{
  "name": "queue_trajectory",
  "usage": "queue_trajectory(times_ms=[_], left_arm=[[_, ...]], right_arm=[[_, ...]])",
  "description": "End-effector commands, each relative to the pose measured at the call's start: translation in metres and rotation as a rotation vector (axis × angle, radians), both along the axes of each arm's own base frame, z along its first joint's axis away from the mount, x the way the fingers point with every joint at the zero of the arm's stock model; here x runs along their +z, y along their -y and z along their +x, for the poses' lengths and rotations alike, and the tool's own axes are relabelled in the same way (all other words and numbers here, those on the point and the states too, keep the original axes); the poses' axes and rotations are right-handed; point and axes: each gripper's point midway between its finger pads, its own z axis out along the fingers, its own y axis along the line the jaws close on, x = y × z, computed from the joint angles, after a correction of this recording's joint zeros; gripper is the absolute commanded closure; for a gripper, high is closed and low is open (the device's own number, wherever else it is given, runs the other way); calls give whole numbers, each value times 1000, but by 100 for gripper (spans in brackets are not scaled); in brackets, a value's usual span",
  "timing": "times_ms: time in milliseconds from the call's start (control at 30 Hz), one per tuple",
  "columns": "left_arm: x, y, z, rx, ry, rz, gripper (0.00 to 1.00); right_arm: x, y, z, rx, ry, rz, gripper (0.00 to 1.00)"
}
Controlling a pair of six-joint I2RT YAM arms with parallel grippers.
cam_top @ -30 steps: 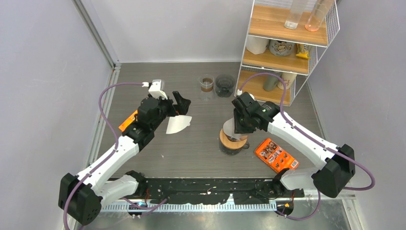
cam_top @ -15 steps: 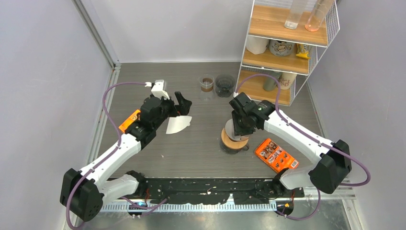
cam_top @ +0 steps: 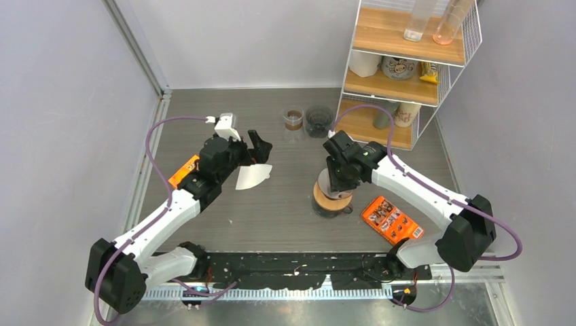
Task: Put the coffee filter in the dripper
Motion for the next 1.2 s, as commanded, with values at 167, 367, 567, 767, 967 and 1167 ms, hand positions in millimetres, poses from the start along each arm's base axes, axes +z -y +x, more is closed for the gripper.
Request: queue_trajectory(times_ms=[167,367,567,767,967,1167], left_arm=[[29,2,6,-1,75,-32,0],[29,1,6,-1,76,-32,0],[29,3,6,-8,75,-35,0],[29,4,5,-16,75,-36,0],[28,5,5,-19,72,-35,1],[29,6,4,-25,72,-40,1]], right_arm=[[4,-4,11,3,50,3,67],[14,-3,14,-3,80,9,68],[22,-1,14,-12,101,21,67],[34,-7,18,-17,142,68,67],[41,-7,18,-23,158,86,64],[48,-6,18,-28,179,101,61]])
